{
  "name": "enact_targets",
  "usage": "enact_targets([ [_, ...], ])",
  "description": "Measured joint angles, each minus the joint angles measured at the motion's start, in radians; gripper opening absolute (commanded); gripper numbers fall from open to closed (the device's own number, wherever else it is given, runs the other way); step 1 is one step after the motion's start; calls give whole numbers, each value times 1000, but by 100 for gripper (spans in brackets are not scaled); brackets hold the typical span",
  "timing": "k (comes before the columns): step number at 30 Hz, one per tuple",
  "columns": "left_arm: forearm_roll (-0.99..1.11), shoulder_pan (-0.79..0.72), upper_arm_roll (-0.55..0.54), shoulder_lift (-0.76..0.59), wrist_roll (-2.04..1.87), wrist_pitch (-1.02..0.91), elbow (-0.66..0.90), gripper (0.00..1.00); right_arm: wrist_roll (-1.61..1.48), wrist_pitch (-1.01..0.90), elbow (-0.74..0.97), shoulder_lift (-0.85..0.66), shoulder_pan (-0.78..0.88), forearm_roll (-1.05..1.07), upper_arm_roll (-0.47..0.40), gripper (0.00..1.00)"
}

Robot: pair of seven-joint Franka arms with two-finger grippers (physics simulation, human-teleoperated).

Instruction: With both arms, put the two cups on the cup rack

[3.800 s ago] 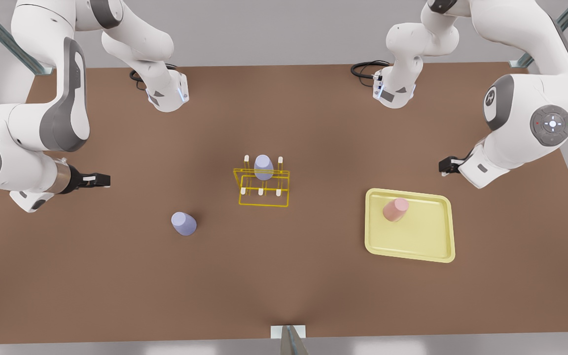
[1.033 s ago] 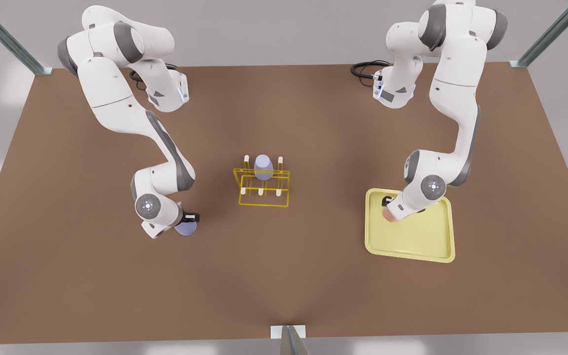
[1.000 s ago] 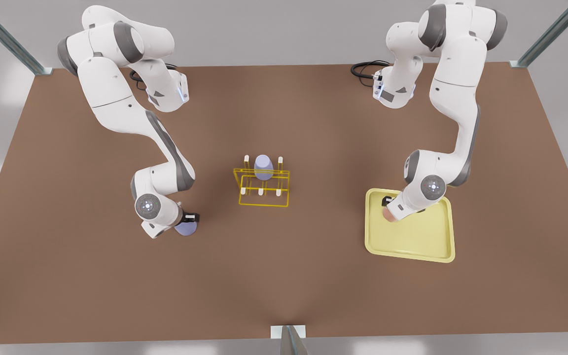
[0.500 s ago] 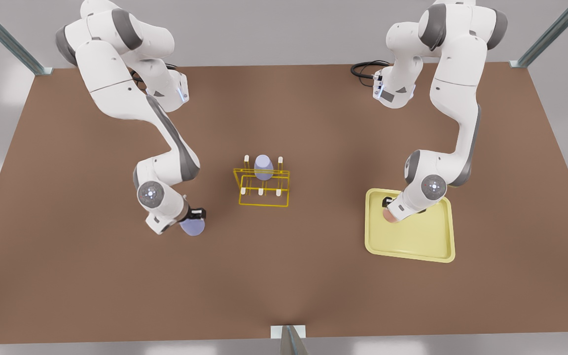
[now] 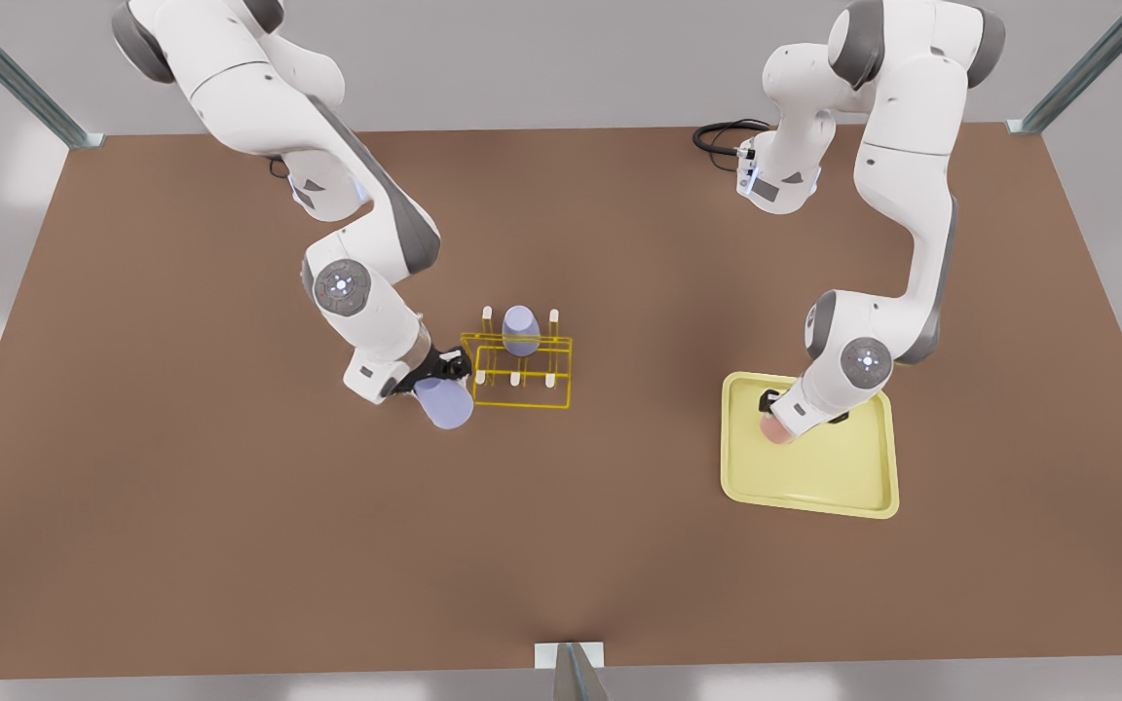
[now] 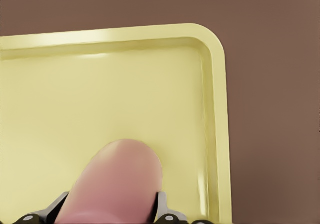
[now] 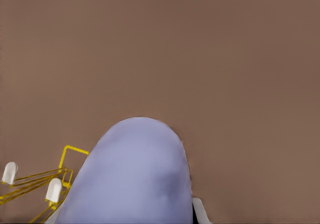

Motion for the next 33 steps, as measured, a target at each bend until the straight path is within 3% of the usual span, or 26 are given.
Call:
enact_targets([
  [4,-10,-5,-1,4,-3,-2,10,80,0,-8,-2,3,10,20,39,72],
  [7,-13,-32,-23,36,-19,-46,108,80,0,-16,-12,4,12,32,43,72],
  [14,-13,-58,-184,78,-120,-157,295,80,-1,-33,-43,26,15,39,52,72],
  [18,-8,-137,-209,126,-225,-238,431,80,-1,-32,-39,59,19,39,55,72],
  [19,-8,-156,-210,141,-255,-262,472,80,-1,-31,-38,65,19,39,55,77],
  [20,-8,-174,-211,156,-287,-287,515,80,-1,-31,-37,67,20,38,55,100],
  [33,-40,-290,-276,262,-668,-443,760,80,4,-37,-38,102,21,40,55,100],
])
